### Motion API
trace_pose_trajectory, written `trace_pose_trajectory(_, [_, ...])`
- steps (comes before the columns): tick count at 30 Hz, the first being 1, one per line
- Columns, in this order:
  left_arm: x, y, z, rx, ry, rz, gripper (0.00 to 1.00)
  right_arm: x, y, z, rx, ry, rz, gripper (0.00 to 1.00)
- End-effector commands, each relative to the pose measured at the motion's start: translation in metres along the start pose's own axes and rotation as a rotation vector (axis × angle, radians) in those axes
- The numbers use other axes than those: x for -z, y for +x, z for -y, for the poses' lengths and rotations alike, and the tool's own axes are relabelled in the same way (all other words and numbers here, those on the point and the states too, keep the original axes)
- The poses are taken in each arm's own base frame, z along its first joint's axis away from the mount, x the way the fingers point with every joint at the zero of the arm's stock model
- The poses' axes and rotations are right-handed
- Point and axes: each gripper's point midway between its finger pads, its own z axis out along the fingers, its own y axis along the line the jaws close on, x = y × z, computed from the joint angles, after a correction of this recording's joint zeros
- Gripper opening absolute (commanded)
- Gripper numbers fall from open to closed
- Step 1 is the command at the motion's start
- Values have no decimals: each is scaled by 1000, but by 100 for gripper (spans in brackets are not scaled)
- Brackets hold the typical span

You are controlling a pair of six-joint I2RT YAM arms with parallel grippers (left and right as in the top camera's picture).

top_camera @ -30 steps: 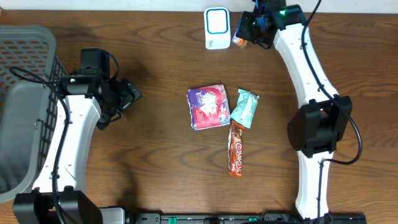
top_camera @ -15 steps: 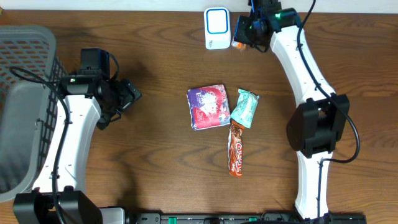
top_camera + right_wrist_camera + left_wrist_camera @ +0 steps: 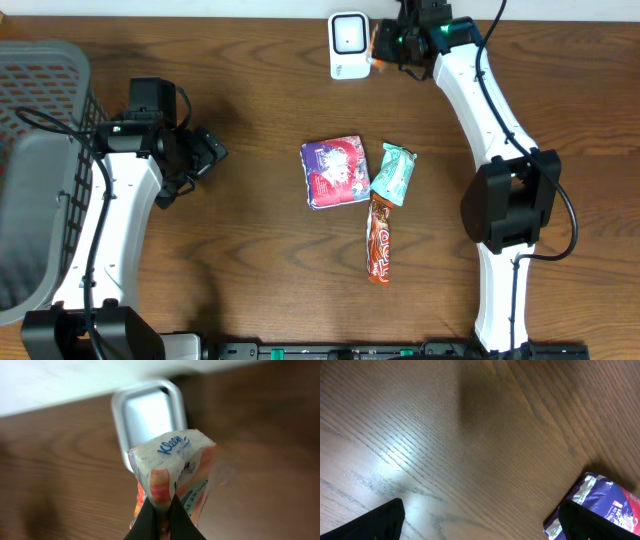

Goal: Scan the item barcode
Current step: 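Hold the Kleenex pack in front of the scanner window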

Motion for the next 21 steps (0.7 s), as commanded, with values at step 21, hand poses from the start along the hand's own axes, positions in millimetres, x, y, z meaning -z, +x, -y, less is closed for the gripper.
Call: trace_pose_trajectory(21, [1,-2,-3,-1,-8,8,98,-47,-35,-63,-104,-349,174,1])
